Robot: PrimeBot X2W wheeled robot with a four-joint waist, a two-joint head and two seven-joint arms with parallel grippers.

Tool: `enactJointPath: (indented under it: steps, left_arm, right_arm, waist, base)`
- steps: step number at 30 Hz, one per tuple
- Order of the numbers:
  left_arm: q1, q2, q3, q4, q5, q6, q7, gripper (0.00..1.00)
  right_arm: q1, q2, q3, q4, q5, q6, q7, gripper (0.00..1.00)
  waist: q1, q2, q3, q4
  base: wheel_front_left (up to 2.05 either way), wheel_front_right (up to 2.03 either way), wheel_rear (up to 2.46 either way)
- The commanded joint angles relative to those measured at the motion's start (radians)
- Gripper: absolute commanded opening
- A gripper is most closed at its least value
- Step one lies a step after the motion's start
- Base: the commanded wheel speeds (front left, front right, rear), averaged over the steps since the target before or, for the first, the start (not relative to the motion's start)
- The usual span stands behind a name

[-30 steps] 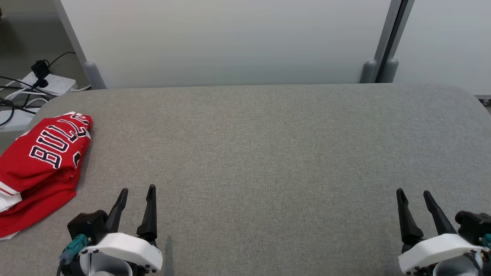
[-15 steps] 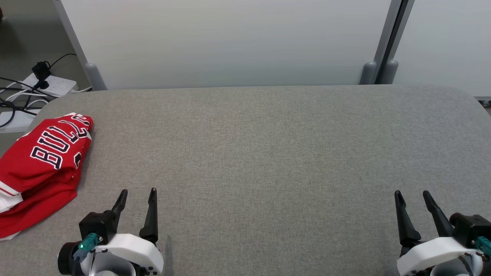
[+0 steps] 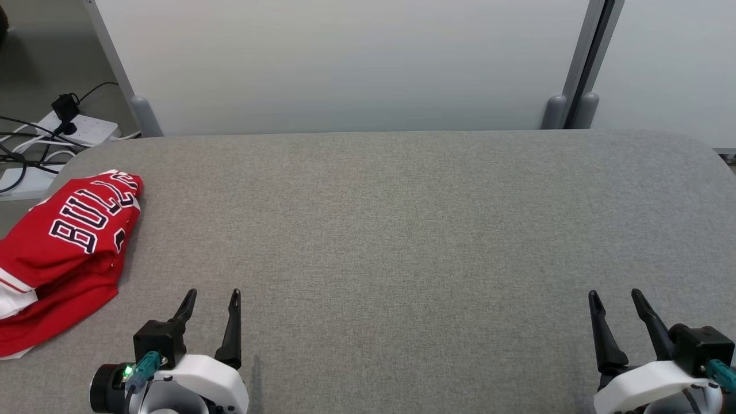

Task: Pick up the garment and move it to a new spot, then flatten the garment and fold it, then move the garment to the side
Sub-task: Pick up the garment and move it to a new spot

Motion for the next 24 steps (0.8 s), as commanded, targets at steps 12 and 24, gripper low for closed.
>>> enactJointPath:
  steps: [12,24]
  left_arm:
    - [-0.061,0.019,0.032,-0.023,-0.012,0.027,0.009,1.00]
    - [-0.071,0.016,0.032,-0.014,-0.026,0.043,0.005,1.00]
  right_arm:
    - [-0.033,-0.026,0.020,-0.001,0.014,0.000,-0.014,1.00]
    - [-0.048,-0.035,0.038,-0.007,-0.005,0.000,-0.014,1.00]
  waist:
    - [0.0001,-0.0001,-0.002,0.013]
    - [0.0001,-0.0001,0.004,0.136]
  base:
    - [0.00,0.00,0.00]
    - [0.00,0.00,0.00]
